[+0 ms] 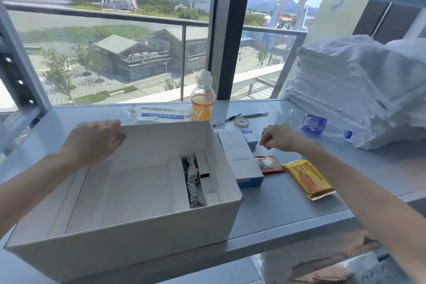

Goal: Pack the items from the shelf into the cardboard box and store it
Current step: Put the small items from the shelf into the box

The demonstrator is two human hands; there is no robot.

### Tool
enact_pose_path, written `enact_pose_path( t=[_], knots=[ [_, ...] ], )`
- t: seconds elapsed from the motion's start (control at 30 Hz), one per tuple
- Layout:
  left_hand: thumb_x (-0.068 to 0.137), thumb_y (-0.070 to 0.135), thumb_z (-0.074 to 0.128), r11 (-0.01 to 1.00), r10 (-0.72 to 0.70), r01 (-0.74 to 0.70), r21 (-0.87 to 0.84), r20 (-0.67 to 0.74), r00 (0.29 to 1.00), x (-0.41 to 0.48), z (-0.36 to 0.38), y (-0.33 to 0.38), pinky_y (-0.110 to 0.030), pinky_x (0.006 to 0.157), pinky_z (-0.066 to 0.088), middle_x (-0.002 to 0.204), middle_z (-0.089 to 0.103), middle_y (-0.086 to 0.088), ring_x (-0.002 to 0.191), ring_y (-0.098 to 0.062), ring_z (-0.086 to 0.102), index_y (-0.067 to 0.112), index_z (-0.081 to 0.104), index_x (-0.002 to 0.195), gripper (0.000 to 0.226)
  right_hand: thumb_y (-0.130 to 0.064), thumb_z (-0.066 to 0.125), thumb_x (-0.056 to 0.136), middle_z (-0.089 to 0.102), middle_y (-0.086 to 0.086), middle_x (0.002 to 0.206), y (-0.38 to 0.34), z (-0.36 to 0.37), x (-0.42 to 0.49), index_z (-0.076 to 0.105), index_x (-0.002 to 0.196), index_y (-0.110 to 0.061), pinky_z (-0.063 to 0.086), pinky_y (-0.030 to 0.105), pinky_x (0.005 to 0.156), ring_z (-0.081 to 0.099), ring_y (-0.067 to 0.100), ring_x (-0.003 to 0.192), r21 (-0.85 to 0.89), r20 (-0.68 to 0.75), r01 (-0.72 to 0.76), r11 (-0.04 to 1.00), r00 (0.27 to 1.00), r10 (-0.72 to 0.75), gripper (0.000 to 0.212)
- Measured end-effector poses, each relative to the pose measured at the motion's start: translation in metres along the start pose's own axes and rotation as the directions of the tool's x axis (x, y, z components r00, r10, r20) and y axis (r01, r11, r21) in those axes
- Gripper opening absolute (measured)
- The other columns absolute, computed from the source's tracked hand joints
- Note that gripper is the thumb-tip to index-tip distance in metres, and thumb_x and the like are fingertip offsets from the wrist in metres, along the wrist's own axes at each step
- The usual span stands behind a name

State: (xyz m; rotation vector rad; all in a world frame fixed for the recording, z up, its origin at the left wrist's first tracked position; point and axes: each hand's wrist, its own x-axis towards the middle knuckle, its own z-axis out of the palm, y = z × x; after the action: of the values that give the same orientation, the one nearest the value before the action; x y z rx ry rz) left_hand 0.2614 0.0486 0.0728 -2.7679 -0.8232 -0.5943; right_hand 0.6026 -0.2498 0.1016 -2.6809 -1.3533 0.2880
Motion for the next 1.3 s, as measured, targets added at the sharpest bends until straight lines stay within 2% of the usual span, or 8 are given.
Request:
enact_pose_path(
  t=[0.2, 0.43, 0.67, 0.87, 0.97, 1.07, 1.13, 1.3],
  knots=[
    [0.089, 0.029, 0.050, 0.997, -0.030, 0.026, 0.069, 0.055, 0.998, -0.003, -0.002, 0.005, -0.040, 0.074, 0.041, 0.081, 0.059, -0.008, 0.078, -0.031, 0.059, 0.014, 0.042, 0.083, 0.019, -0.029, 0.057, 0.088, 0.066, 0.005, 0.117, -0.010, 0.023, 0.024, 0.066, 0.113, -0.014, 0.044, 0.029, 0.091, 0.058, 0.019, 0.105, -0.004, 0.089, 0.018, 1.000, 0.996, -0.018, 0.031],
    [0.090, 0.032, 0.044, 0.992, -0.051, 0.044, 0.115, 0.057, 0.997, -0.007, -0.005, 0.011, -0.041, 0.077, 0.040, 0.083, 0.055, -0.005, 0.079, -0.028, 0.056, 0.016, 0.041, 0.088, 0.016, -0.063, 0.053, 0.076, 0.019, 0.013, 0.146, -0.056, 0.078, 0.039, 0.035, 0.135, -0.015, 0.037, 0.045, 0.097, 0.031, 0.040, 0.127, -0.011, 0.179, -0.097, 0.995, 0.979, 0.097, 0.078],
    [0.092, 0.036, 0.042, 0.960, -0.033, 0.001, 0.282, 0.109, 0.994, -0.010, -0.021, 0.003, -0.040, 0.098, 0.027, 0.112, 0.061, 0.001, 0.106, -0.020, 0.056, 0.021, 0.047, 0.121, 0.033, -0.046, 0.056, 0.078, 0.028, 0.016, 0.142, -0.056, 0.061, 0.034, 0.040, 0.128, -0.012, 0.038, 0.045, 0.094, 0.036, 0.043, 0.121, 0.108, 0.030, -0.151, 0.983, 0.988, 0.149, 0.062],
    [0.093, 0.038, 0.043, 0.988, -0.073, 0.052, 0.147, 0.143, 0.987, -0.033, -0.046, -0.020, -0.036, 0.090, 0.043, 0.126, 0.055, 0.001, 0.113, -0.021, 0.053, 0.024, 0.041, 0.135, 0.045, -0.030, 0.058, 0.085, 0.048, 0.011, 0.117, -0.086, -0.023, -0.004, 0.047, 0.127, -0.010, 0.045, 0.030, 0.066, 0.054, 0.023, 0.088, 0.427, -0.241, 0.196, 0.883, 0.966, -0.097, 0.048],
    [0.094, 0.033, 0.044, 0.983, -0.147, 0.165, -0.085, 0.186, 0.972, -0.035, -0.051, -0.021, -0.038, 0.091, 0.043, 0.132, 0.050, -0.003, 0.118, -0.023, 0.050, 0.018, 0.043, 0.135, 0.044, -0.033, 0.062, 0.079, 0.054, 0.009, 0.115, -0.131, -0.047, -0.027, 0.046, 0.132, -0.017, 0.048, 0.034, 0.074, 0.060, 0.026, 0.091, 0.607, -0.145, 0.231, 0.760, 0.973, -0.181, 0.058],
    [0.095, 0.027, 0.045, 0.946, -0.182, 0.227, -0.230, 0.202, 0.962, -0.038, -0.052, -0.023, -0.034, 0.095, 0.039, 0.135, 0.050, -0.008, 0.117, -0.026, 0.051, 0.010, 0.047, 0.133, 0.041, -0.033, 0.059, 0.075, 0.059, 0.010, 0.087, -0.175, -0.053, -0.045, 0.057, 0.102, -0.007, 0.045, 0.023, 0.057, 0.059, 0.017, 0.067, 0.742, 0.056, 0.195, 0.641, 0.935, -0.350, 0.038],
    [0.096, 0.025, 0.044, 0.910, -0.208, 0.269, -0.315, 0.212, 0.955, -0.041, -0.055, -0.026, -0.031, 0.095, 0.036, 0.135, 0.051, -0.009, 0.116, -0.026, 0.052, 0.009, 0.049, 0.131, 0.039, -0.029, 0.058, 0.083, 0.057, 0.005, 0.068, -0.198, -0.047, -0.048, 0.055, 0.079, -0.011, 0.043, 0.020, 0.046, 0.055, 0.013, 0.050, 0.812, 0.217, 0.032, 0.583, 0.910, -0.353, 0.019],
    [0.097, 0.021, 0.043, 0.809, -0.225, 0.323, -0.491, 0.249, 0.942, -0.047, -0.058, -0.033, -0.025, 0.097, 0.030, 0.137, 0.050, -0.008, 0.125, -0.022, 0.045, 0.010, 0.051, 0.130, 0.035, -0.036, 0.053, 0.085, 0.061, 0.003, 0.059, -0.249, -0.010, -0.041, 0.057, 0.083, -0.010, 0.044, 0.018, 0.046, 0.056, 0.015, 0.046, 0.810, 0.500, -0.271, 0.520, 0.783, -0.370, 0.026]
  ],
)
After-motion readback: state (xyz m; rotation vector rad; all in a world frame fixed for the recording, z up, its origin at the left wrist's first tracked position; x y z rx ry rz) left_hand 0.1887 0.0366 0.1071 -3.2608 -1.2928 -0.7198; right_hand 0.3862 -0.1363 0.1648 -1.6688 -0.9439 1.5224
